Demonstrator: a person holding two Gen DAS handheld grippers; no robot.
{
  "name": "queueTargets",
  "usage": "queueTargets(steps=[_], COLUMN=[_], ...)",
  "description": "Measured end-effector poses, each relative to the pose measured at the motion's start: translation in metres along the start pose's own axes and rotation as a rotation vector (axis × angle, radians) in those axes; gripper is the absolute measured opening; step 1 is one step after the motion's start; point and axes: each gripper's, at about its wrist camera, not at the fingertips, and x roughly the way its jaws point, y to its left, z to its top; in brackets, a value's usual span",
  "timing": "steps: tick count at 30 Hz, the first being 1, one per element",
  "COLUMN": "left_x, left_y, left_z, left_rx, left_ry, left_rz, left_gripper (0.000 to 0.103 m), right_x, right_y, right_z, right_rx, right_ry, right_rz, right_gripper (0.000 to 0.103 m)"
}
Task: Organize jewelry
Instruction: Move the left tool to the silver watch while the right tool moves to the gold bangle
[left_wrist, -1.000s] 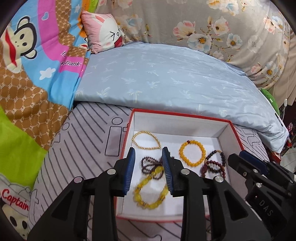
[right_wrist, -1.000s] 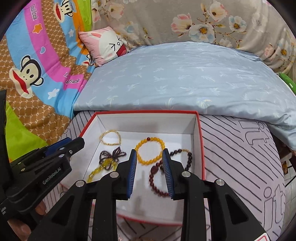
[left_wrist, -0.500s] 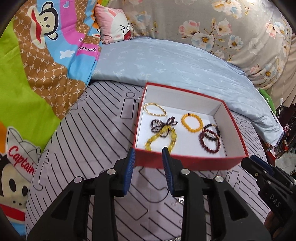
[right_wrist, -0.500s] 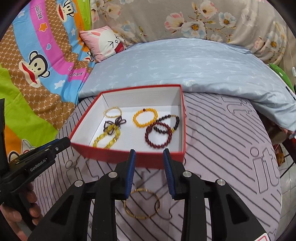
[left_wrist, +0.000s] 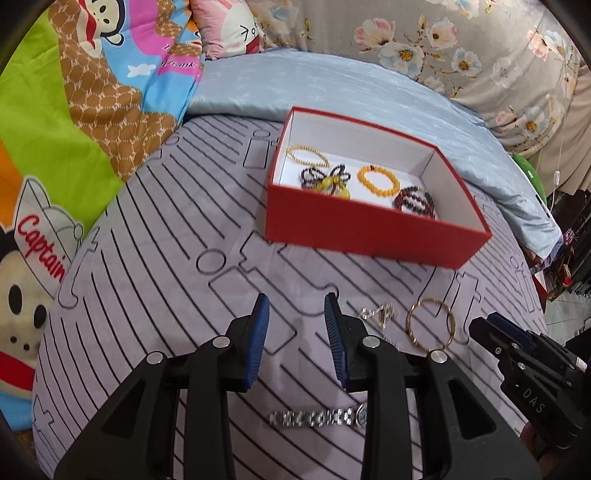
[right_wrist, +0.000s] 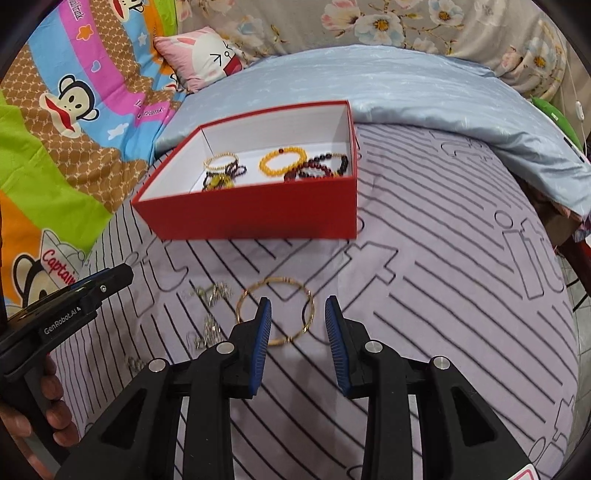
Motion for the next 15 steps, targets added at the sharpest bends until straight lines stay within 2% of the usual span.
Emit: queueTargets(steps=[6,9,11,13,15], left_x=[0.002,0.002,0.001,0.0,0.001], left_y=[-0.001,0.0,0.0,0.0,0.001], left_z=[-0.018,-0.024,-0.026,-0.028,-0.03], left_rx=[0.007,0.006,0.011,0.01,0.009], left_ry=[0.031,0.035,0.033,0.036,0.04], left_rz=[-0.003,-0.001,0.003,0.001,0.001], left_gripper=[0.03,0.039,0.045,0.046,0.047], right_x=[0.004,0.006,0.009,0.01,0.012], right_y=[0.004,0.008,0.01,0.01,0.012], right_z=[-0.019,-0.025,-0.025,-0.025,-0.024], right_rx=[0.002,-0.001,-0.001,0.006,0.007], right_ry=[0.036,0.047,0.052,0.045,0.033], right_rz=[0.015,0.028,0.03,0.026,0.021], right_gripper=[0.031,0.031,0.038,0.052,0.058])
